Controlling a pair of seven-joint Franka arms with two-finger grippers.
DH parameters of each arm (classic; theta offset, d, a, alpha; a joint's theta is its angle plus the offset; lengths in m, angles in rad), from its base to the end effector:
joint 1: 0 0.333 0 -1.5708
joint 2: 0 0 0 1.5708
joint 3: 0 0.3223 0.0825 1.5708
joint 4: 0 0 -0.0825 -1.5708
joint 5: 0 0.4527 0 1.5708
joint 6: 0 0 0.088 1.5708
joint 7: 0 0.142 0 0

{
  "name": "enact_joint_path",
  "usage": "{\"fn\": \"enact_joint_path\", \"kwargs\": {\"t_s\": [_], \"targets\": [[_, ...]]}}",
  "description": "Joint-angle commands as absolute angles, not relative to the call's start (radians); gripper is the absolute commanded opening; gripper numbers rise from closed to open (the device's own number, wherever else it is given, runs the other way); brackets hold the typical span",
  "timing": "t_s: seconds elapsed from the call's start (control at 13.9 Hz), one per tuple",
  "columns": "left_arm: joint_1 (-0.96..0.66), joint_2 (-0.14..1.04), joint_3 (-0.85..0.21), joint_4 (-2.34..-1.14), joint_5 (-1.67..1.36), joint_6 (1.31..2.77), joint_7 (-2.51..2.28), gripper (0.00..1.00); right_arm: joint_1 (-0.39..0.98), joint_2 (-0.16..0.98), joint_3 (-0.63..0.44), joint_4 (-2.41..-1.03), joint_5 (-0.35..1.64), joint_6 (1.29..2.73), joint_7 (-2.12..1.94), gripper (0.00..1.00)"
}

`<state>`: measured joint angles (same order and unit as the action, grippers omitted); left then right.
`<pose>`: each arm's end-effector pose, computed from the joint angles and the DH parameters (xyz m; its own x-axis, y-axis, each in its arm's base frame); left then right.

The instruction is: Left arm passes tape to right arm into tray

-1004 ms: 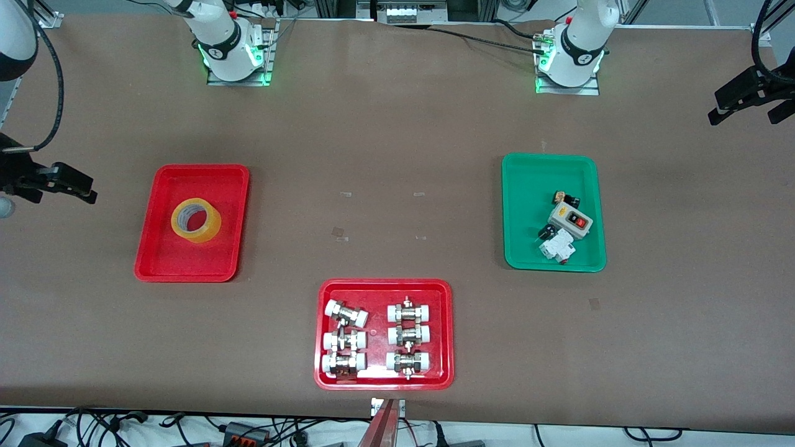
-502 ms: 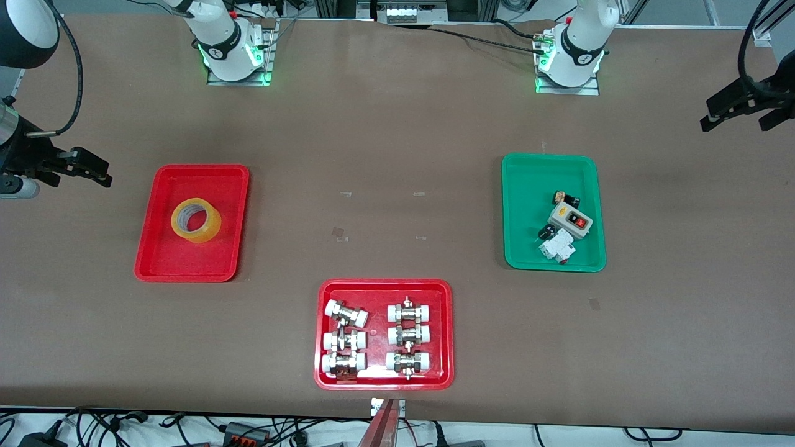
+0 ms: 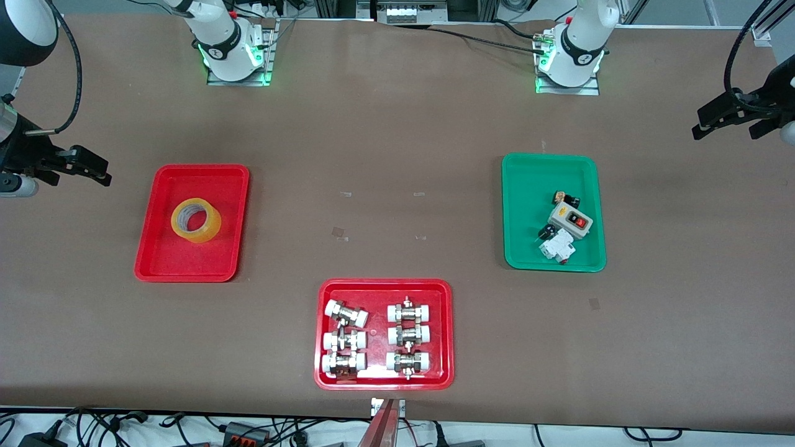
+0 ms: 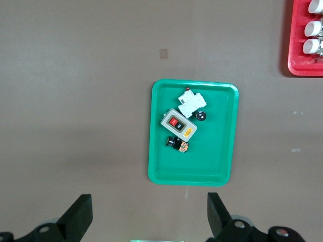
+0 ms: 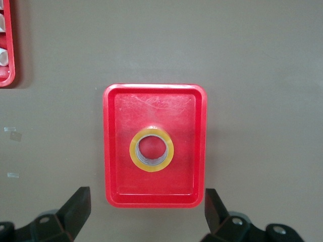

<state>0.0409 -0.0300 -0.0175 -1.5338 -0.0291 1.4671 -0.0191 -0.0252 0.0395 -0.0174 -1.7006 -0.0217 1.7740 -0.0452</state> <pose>0.6016 0.0096 0.6252 0.9985 0.0395 -0.0372 0.0405 -0.9988 0.0278 0.6474 -0.0301 0.5179 0.9994 0.0070 0.0328 0.0063 -0.9997 0.0236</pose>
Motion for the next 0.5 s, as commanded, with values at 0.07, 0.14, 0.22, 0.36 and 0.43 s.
{"fn": "enact_joint_path", "kwargs": {"t_s": [0.07,0.14,0.22,0.36,0.43], "targets": [[0.046,-0.041,-0.020,-1.543,-0.032,1.477,0.026,1.00,-0.032,0.017,-0.012,-1.710,-0.018,1.769,-0.046,1.00],[0.049,-0.041,-0.020,-1.543,-0.031,1.477,0.056,1.00,-0.047,0.017,-0.011,-1.710,-0.018,1.769,-0.046,1.00],[0.051,-0.043,-0.020,-1.543,-0.031,1.477,0.069,1.00,-0.055,0.011,-0.008,-1.712,-0.017,1.766,-0.045,1.00],[0.051,-0.043,-0.017,-1.543,-0.028,1.477,0.069,1.00,-0.060,0.009,-0.003,-1.712,-0.017,1.764,-0.044,1.00],[0.052,-0.044,-0.017,-1.543,-0.026,1.479,0.071,1.00,-0.070,0.009,-0.002,-1.712,-0.017,1.764,-0.044,1.00]]}}
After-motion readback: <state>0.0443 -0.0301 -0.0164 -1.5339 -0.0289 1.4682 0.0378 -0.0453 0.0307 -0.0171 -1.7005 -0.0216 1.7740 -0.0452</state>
